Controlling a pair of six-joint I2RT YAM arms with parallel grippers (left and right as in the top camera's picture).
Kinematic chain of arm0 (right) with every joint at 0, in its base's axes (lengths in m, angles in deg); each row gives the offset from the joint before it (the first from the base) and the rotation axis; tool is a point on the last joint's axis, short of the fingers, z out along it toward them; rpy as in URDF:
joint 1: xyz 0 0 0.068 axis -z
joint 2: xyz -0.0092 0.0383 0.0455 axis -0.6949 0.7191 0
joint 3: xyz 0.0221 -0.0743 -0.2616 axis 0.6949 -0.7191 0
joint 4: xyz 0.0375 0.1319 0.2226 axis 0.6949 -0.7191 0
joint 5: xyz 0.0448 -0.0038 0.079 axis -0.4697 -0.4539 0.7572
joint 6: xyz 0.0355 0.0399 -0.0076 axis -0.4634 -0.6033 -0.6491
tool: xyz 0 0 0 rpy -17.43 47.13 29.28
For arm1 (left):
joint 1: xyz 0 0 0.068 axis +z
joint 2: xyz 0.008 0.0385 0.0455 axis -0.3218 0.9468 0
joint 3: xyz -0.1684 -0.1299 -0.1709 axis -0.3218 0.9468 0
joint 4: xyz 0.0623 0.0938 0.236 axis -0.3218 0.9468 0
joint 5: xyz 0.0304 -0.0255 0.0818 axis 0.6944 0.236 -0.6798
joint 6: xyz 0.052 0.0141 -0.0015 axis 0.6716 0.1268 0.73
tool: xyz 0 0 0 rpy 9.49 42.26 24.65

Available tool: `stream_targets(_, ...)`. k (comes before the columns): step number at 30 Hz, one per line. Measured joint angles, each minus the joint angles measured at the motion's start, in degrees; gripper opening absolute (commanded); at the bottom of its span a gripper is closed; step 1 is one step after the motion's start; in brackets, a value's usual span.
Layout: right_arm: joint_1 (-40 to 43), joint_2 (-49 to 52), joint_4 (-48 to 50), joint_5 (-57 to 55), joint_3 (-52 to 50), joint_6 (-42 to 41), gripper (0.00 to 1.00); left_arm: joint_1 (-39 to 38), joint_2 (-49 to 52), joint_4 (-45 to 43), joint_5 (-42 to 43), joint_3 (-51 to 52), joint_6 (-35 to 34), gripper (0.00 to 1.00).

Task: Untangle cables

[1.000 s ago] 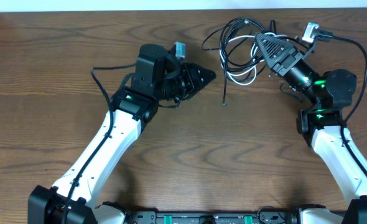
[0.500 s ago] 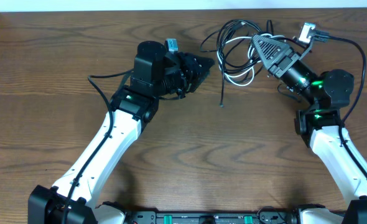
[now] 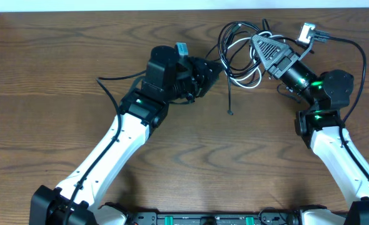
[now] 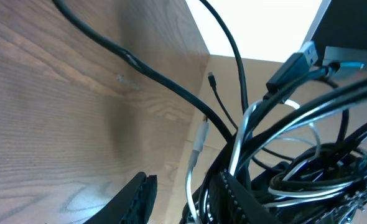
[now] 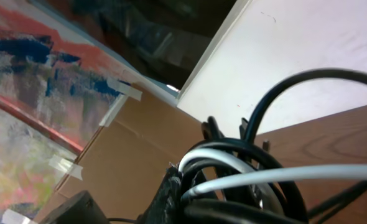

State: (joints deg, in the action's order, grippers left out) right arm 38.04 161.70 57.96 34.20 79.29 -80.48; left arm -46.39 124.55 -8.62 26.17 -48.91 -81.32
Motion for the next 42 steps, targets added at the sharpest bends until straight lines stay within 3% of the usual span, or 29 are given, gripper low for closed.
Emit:
stream_targets(21,-0.4,0.0,-0.2,-0.3,0.0,0.2,0.01,-3.6,0.0,-0.3,-0.8,0.0,-6.9,0.34)
stream_targets(32,-0.4,0.0,-0.2,-0.5,0.0,0.2,0.01,-6.0,0.0,-0.3,-1.7,0.0,-7.3,0.34)
stream_targets(34,-0.4,0.0,-0.2,-0.6,0.0,0.2,0.01,-6.4,0.0,-0.3,-1.9,0.0,-7.3,0.42)
stream_targets(42,-0.4,0.0,-0.2,-1.0,0.0,0.2,0.01,-7.4,0.0,-0.3,-2.5,0.0,-7.7,0.39)
